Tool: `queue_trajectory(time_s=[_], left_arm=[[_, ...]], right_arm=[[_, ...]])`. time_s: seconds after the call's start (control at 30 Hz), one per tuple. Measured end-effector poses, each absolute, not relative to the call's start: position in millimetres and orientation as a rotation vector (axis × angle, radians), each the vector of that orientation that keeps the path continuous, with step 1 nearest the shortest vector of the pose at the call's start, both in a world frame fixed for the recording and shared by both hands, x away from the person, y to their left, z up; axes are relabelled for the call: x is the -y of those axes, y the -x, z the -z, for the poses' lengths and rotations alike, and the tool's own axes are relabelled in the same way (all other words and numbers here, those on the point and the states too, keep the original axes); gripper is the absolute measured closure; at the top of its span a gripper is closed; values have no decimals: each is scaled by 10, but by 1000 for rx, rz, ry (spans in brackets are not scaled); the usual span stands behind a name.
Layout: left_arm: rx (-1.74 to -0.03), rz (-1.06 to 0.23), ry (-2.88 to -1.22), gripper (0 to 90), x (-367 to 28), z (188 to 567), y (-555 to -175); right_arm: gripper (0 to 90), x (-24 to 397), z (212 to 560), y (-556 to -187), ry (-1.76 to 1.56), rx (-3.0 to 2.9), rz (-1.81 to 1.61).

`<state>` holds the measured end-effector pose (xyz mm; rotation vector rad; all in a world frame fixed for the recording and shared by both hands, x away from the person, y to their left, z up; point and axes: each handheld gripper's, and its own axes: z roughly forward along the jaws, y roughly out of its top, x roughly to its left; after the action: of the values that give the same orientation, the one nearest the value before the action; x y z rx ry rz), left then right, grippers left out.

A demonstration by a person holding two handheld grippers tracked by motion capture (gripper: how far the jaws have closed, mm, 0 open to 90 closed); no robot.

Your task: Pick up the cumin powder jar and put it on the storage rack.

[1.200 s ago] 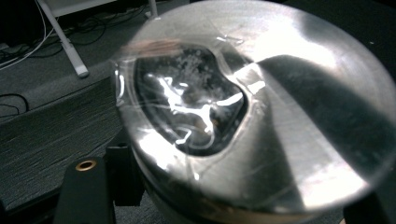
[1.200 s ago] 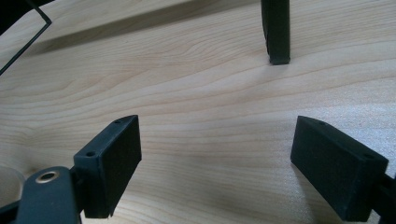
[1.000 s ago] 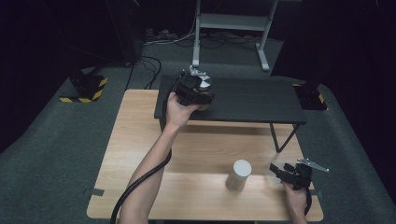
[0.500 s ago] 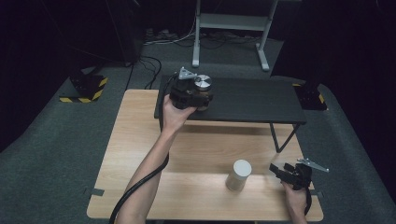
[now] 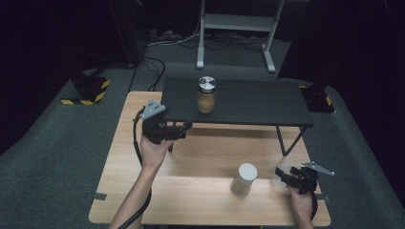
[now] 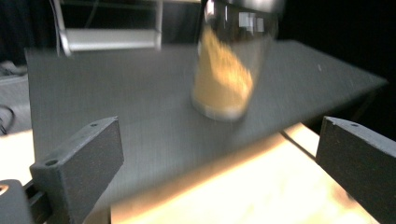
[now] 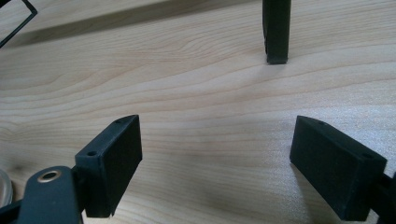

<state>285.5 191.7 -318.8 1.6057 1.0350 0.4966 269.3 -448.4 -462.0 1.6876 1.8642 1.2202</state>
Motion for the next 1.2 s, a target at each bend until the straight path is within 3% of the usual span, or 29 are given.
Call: queue_trajectory(time_s=[0.2,0.5,0.83,1.2], left_arm=[[-1097,-438,-1643,9,-2012,3577,-2594],[-1236,-359,-1748,6,-1803,4170,-2633],[-1303,-303,-1761,6,-1643,4537,-2822],[-1348,-299,-1716,6,-1603,4702,-2920]], right_arm=[[164,4459,4610,-2692,-1685,-1865,-1205],[164,4444,4607,-2688,-1688,-1858,-1197],[163,4412,4595,-2690,-1679,-1864,-1176],[162,4345,4573,-2694,-1664,-1872,-1134]])
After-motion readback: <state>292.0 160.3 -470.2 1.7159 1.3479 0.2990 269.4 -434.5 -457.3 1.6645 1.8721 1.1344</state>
